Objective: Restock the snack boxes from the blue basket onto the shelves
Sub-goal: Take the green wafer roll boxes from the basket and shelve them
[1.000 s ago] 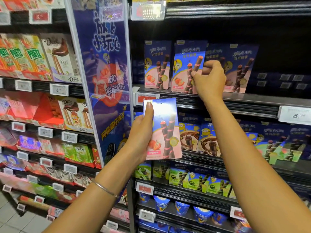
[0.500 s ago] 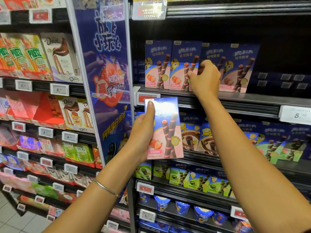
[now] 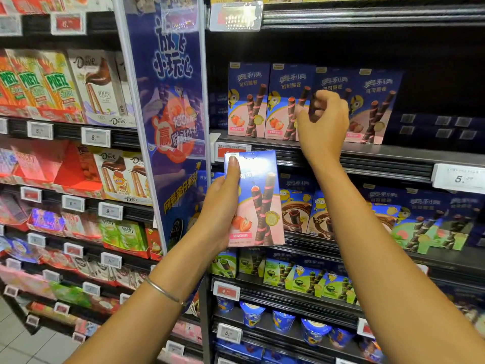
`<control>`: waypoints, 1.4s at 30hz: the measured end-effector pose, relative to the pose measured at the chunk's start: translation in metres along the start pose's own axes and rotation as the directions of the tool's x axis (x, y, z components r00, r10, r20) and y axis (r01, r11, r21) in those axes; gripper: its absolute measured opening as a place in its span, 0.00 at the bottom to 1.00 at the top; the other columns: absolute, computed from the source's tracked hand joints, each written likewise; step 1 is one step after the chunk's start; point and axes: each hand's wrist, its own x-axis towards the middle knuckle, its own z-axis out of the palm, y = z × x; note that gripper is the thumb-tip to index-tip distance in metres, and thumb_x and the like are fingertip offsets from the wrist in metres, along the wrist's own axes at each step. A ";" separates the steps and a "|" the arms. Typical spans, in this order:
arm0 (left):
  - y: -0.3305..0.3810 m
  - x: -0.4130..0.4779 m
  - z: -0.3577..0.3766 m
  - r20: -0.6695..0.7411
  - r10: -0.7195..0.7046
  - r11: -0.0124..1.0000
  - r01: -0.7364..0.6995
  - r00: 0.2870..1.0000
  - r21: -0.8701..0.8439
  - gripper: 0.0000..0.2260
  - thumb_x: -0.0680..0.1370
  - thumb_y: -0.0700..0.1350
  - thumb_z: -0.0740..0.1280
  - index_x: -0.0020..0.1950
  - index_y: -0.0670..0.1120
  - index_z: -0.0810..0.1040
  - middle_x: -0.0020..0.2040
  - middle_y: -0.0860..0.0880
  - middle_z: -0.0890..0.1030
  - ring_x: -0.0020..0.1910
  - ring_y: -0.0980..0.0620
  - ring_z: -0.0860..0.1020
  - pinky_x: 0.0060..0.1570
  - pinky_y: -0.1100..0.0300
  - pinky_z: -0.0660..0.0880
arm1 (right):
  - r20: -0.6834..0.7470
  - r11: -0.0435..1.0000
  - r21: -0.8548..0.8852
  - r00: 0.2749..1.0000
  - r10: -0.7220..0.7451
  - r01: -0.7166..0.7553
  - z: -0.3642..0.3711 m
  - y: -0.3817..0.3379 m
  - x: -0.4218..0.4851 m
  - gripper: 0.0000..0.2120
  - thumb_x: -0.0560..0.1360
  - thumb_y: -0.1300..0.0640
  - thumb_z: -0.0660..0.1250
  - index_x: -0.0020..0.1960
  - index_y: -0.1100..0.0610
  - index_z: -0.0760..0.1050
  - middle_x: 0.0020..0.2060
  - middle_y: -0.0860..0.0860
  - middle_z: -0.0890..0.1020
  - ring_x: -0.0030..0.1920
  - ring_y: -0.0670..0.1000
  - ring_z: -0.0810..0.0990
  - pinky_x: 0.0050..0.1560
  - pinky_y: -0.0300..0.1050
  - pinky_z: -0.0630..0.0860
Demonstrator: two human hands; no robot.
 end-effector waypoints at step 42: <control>-0.004 0.018 0.018 -0.106 0.242 0.966 -0.250 0.965 -0.072 0.10 0.89 0.49 0.59 0.52 0.47 0.75 0.43 0.48 0.82 0.32 0.48 0.78 0.26 0.59 0.72 | 0.200 0.924 0.356 0.977 0.073 -0.142 -0.087 -0.014 -0.016 0.20 0.76 0.59 0.74 0.65 0.60 0.74 0.49 0.48 0.85 0.45 0.45 0.87 0.41 0.44 0.83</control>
